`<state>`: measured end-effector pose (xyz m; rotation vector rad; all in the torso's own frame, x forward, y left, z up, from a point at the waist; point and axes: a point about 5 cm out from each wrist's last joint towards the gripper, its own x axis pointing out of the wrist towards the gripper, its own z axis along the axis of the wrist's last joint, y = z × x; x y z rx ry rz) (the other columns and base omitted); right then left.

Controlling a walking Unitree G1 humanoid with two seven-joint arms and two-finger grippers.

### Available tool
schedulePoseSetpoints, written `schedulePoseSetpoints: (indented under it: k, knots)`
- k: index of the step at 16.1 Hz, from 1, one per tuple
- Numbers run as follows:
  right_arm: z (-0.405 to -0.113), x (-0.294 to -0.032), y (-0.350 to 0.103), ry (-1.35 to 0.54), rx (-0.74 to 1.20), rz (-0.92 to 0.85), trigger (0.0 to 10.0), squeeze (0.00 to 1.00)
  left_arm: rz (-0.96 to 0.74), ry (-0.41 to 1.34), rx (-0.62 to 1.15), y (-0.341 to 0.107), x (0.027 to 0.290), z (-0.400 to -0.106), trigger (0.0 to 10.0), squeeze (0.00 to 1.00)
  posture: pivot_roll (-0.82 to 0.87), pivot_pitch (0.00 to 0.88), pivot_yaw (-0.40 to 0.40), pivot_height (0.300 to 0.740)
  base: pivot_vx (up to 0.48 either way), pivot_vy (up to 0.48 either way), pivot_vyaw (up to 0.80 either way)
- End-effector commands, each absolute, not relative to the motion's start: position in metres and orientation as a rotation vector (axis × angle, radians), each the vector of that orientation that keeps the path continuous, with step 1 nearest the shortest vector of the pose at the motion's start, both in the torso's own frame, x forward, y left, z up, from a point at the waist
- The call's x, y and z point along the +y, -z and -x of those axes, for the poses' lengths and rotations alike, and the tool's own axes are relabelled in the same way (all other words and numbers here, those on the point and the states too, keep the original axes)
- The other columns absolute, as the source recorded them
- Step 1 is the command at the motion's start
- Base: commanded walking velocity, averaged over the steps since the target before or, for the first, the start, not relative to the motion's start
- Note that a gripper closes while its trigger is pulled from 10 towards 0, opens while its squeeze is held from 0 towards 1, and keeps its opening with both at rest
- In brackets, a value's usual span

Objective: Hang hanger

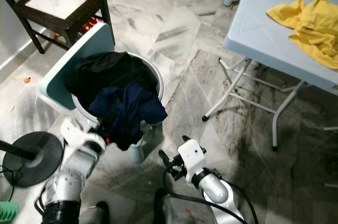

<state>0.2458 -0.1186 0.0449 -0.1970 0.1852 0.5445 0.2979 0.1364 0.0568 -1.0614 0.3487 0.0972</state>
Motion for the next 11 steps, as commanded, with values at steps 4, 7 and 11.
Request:
schedulePoseSetpoints:
  k: [4,7,11]
  knots:
    - [-0.241,-0.125,-0.040,-0.545,0.216,0.211,10.0,0.00,1.122,-0.135,0.420,-0.040,0.119,-0.289,8.2,0.00,-0.08,0.274,-0.154,0.740,0.000,0.000,0.00]
    - [-0.241,-0.121,-0.040,-0.551,0.215,0.207,10.0,0.00,1.118,-0.166,0.431,-0.031,0.122,-0.288,1.8,0.00,-0.08,0.273,-0.159,0.740,0.000,0.000,0.00]
    - [-0.245,-0.121,-0.042,-0.556,0.211,0.212,10.0,0.00,1.168,-0.185,0.383,-0.034,0.123,-0.307,0.0,0.00,-0.08,0.269,-0.161,0.740,0.000,0.000,0.00]
